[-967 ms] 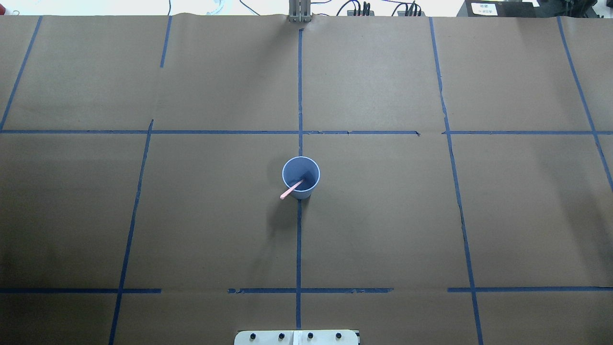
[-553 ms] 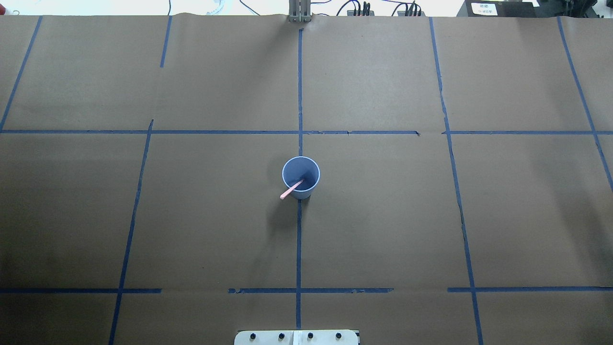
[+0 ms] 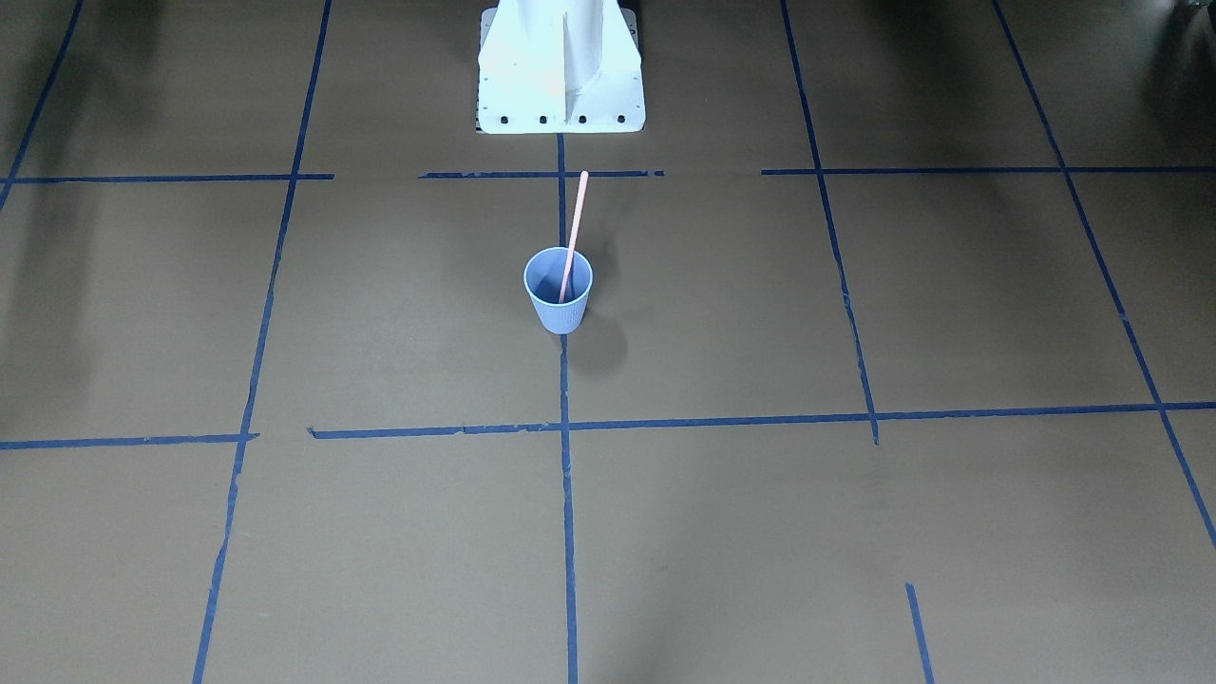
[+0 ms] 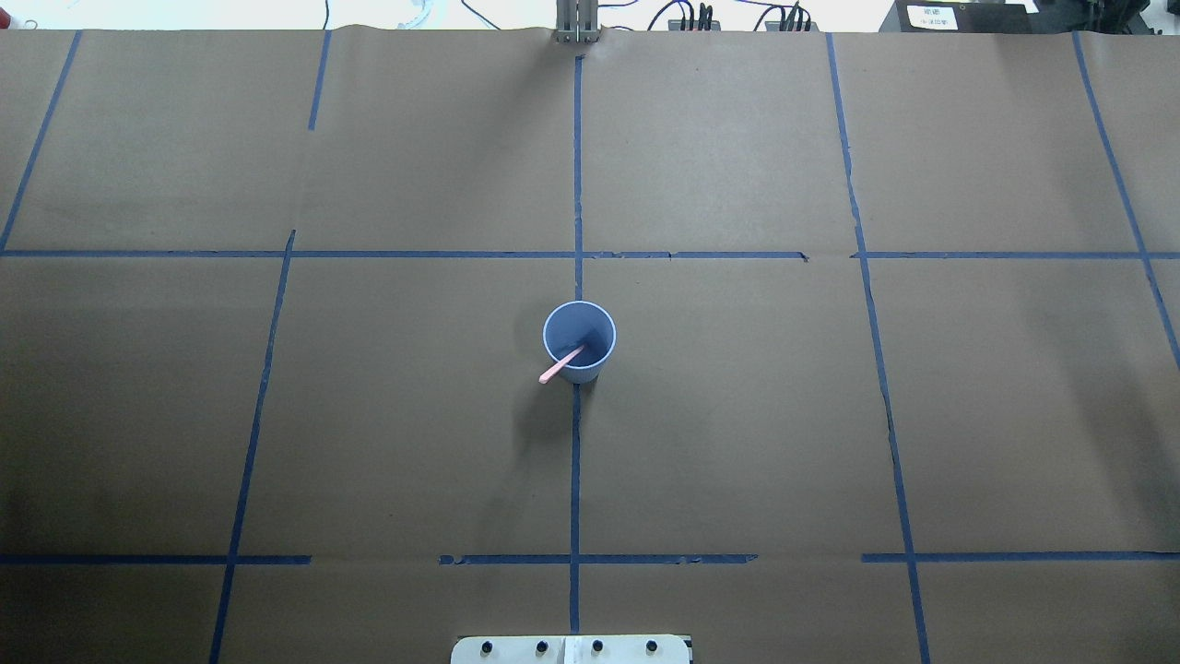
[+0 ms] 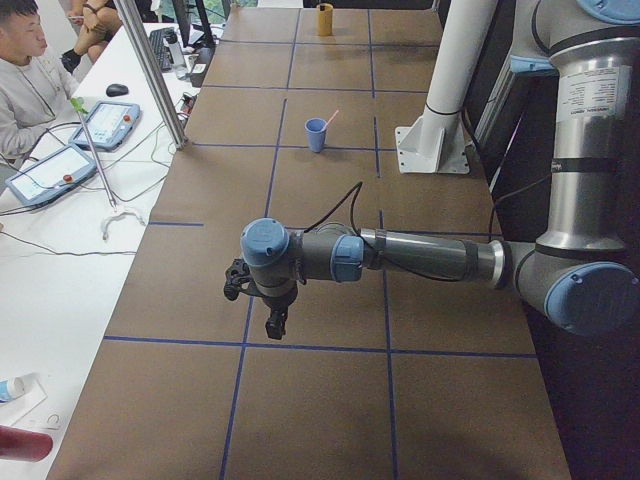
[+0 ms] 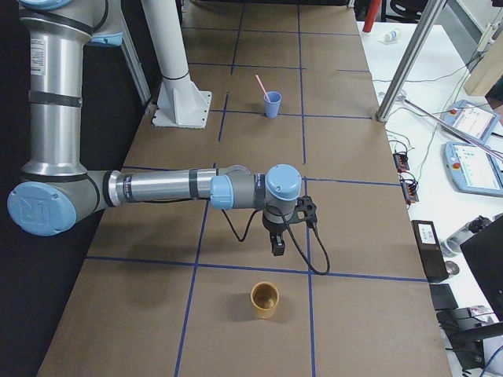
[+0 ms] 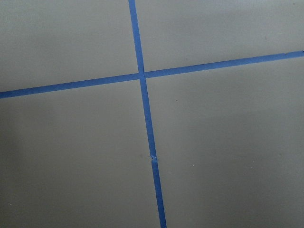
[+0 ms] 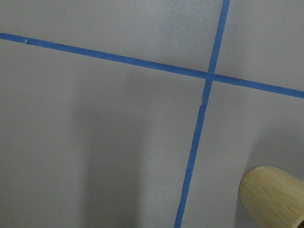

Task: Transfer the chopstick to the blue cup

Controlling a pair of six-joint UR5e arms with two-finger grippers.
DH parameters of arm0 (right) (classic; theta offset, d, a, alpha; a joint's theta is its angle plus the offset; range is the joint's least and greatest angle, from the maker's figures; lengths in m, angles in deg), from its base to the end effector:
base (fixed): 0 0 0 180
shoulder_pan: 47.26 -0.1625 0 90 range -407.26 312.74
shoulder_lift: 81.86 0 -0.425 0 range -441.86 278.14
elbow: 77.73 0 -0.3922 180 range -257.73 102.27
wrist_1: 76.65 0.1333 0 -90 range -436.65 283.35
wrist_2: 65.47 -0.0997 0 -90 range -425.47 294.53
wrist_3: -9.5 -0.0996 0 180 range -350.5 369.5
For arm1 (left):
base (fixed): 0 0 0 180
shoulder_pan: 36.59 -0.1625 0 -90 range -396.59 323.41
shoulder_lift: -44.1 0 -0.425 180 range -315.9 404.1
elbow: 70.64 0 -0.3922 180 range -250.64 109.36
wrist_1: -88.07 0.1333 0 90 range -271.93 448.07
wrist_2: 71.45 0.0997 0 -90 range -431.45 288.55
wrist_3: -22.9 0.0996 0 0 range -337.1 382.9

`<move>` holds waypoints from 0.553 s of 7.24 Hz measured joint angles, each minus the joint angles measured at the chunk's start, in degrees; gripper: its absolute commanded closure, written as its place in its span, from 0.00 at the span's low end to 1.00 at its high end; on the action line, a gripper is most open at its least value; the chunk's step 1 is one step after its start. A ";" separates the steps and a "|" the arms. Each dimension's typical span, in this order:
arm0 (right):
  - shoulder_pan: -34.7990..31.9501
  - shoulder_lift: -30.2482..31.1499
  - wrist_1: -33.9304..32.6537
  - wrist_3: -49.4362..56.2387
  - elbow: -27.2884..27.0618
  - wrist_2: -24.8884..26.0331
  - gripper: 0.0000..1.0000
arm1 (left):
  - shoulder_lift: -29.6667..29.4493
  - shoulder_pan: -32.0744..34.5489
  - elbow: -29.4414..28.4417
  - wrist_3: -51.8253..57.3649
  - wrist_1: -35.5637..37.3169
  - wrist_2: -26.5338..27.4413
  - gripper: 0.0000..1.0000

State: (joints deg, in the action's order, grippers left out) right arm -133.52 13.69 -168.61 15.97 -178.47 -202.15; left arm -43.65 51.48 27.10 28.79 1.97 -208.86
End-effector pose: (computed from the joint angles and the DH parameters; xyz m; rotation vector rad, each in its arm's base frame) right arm 0.0312 -0.4559 0.6126 0.0727 -0.8143 -0.1911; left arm -0.0439 -0.4770 0.6143 0.0548 0.8267 0.1401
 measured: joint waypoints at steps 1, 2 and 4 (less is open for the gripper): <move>-1.10 -0.07 -1.44 1.94 -0.18 -0.26 0.00 | -0.03 0.00 0.10 0.05 0.03 0.02 0.00; -2.04 -0.34 -3.77 3.71 -0.83 0.37 0.00 | 0.03 0.00 0.19 0.15 0.03 0.11 0.00; -2.43 -0.99 -5.67 5.52 -1.87 3.72 0.00 | 0.73 0.08 0.66 0.45 -0.08 0.09 0.00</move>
State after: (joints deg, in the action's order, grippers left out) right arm -135.94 12.70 -174.28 21.49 -180.33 -198.43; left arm -42.92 51.55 27.76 29.24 1.89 -208.77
